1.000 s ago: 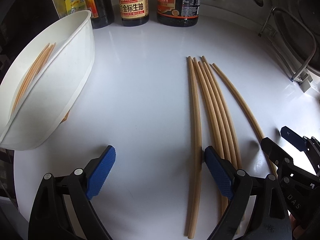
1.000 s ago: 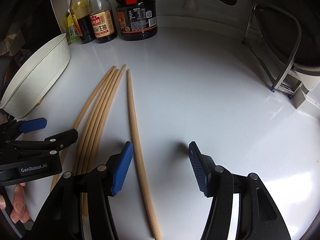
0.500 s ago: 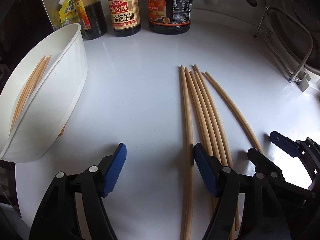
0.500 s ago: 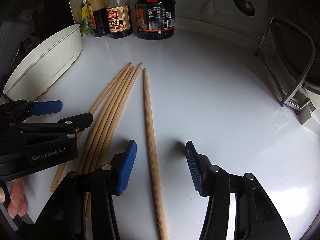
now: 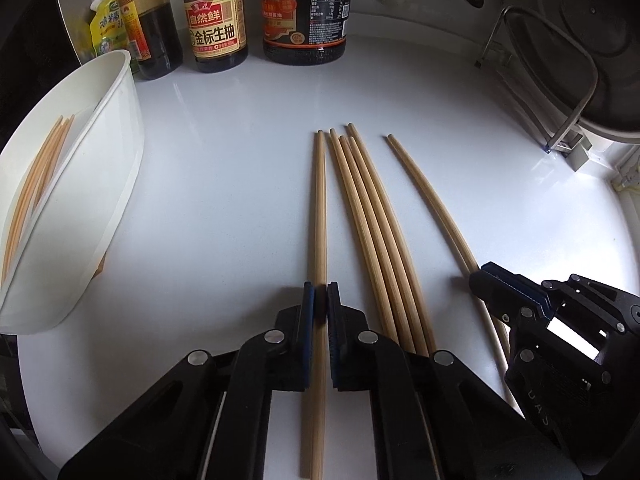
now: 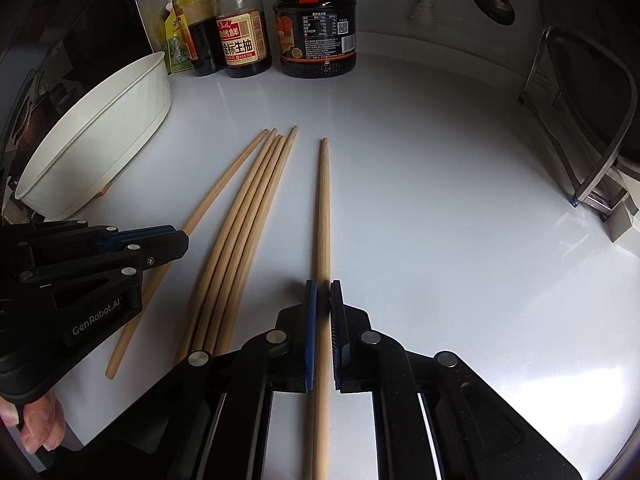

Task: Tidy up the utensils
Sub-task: 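Carry the right tool's chopstick into the basin while the left tool carries its own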

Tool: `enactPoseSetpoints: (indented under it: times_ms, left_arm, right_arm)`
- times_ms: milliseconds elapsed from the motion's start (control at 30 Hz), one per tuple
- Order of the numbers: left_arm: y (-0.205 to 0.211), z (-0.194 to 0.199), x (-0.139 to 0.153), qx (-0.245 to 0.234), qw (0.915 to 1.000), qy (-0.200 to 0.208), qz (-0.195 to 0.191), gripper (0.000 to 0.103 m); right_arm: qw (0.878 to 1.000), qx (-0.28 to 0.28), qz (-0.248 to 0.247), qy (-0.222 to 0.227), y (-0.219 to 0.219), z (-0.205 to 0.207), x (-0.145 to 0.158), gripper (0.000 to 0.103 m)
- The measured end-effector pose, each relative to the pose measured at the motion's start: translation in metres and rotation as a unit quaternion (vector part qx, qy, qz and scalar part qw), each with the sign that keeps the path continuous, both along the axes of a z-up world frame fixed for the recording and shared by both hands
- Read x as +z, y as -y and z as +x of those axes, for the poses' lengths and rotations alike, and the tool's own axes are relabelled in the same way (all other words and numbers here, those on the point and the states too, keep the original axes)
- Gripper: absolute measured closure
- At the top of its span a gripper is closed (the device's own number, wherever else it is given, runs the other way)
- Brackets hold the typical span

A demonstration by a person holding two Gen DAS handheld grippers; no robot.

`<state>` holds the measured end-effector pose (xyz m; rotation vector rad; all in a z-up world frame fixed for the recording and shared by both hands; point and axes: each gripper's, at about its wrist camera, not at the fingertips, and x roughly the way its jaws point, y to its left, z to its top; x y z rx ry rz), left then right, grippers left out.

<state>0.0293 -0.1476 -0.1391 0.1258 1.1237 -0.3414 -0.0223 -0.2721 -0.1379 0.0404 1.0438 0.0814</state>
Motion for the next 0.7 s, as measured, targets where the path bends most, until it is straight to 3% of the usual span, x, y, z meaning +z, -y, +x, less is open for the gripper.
enactPoseSetpoints:
  times_ms: [167, 400, 700]
  left_arm:
    - [-0.006, 0.002, 0.021, -0.008, 0.9996, 0.005, -0.025, 0.096]
    - [-0.033, 0.011, 0.071, -0.003, 0.9981, 0.036, -0.051, 0.096]
    - [-0.123, 0.037, 0.127, 0.066, 0.9938, 0.078, -0.045, 0.096]
  right_arm:
    - [0.999, -0.024, 0.020, 0.012, 0.007, -0.001, 0.017, 0.096]
    - [0.998, -0.041, 0.038, 0.040, 0.000, 0.008, 0.061, 0.096]
    - [0.994, -0.002, 0.071, 0.082, -0.070, 0.049, 0.114, 0.096]
